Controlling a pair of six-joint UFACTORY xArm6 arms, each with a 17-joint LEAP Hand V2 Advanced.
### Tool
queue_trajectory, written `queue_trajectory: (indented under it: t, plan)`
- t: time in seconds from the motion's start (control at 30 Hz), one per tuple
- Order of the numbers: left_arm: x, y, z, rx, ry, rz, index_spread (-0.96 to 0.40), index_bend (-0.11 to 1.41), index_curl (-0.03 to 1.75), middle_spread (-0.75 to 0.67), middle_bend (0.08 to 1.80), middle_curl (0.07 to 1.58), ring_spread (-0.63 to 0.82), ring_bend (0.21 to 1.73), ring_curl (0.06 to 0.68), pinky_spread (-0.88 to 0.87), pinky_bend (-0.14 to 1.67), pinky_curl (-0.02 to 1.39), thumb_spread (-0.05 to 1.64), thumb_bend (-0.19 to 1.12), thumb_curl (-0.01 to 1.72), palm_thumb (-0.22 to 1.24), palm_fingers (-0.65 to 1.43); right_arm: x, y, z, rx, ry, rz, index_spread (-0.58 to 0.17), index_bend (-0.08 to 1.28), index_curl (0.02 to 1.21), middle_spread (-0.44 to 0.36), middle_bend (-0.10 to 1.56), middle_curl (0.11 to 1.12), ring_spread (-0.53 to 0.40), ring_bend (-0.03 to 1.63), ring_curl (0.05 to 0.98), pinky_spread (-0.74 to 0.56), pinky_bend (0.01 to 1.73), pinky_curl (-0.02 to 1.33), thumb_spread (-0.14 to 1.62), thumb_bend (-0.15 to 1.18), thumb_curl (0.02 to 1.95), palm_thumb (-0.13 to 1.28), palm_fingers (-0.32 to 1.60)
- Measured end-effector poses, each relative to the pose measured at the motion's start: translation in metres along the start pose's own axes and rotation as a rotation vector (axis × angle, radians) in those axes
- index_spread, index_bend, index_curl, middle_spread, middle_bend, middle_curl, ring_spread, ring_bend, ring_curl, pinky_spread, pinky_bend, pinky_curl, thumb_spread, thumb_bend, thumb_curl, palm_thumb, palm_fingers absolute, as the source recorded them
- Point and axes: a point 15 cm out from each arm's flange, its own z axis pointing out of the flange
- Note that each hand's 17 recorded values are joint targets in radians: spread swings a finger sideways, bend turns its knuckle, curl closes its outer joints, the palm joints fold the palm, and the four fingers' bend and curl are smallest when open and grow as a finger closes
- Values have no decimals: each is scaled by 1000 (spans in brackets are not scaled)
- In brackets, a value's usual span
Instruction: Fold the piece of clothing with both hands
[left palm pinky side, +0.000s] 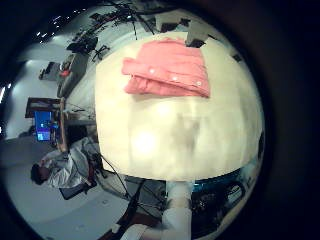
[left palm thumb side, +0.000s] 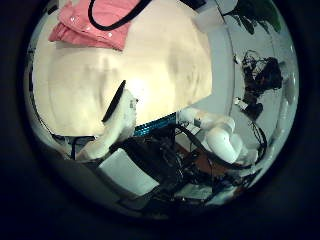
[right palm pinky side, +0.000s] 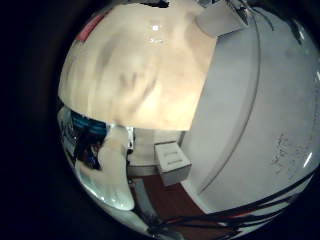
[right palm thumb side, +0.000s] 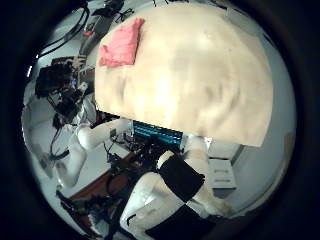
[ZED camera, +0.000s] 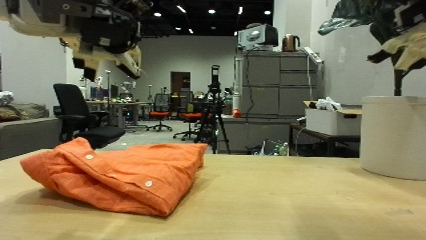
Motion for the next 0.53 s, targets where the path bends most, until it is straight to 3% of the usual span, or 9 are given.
queue_trajectory:
  t: [0.4, 0.53]
  plan:
    - [-29, -6, 29, 28, 80, -133, 39, 198, 438, 152, 190, 323, 338, 439, 214, 358, 177, 271, 1236, -13, 310, 529, 226, -24, -8, 3, 16, 6, -74, -351, 159, 265, 62, 197, 337, 237, 308, 244, 330, 394, 296, 1240, -14, 274, 447, 47]
    - [-28, -5, 31, 30, 105, -140, 37, 197, 440, 129, 199, 330, 326, 434, 212, 355, 177, 264, 1229, -13, 311, 540, 238, -26, -6, 6, 4, 5, -76, -351, 159, 266, 62, 194, 336, 237, 302, 245, 330, 391, 299, 1240, -15, 271, 453, 51]
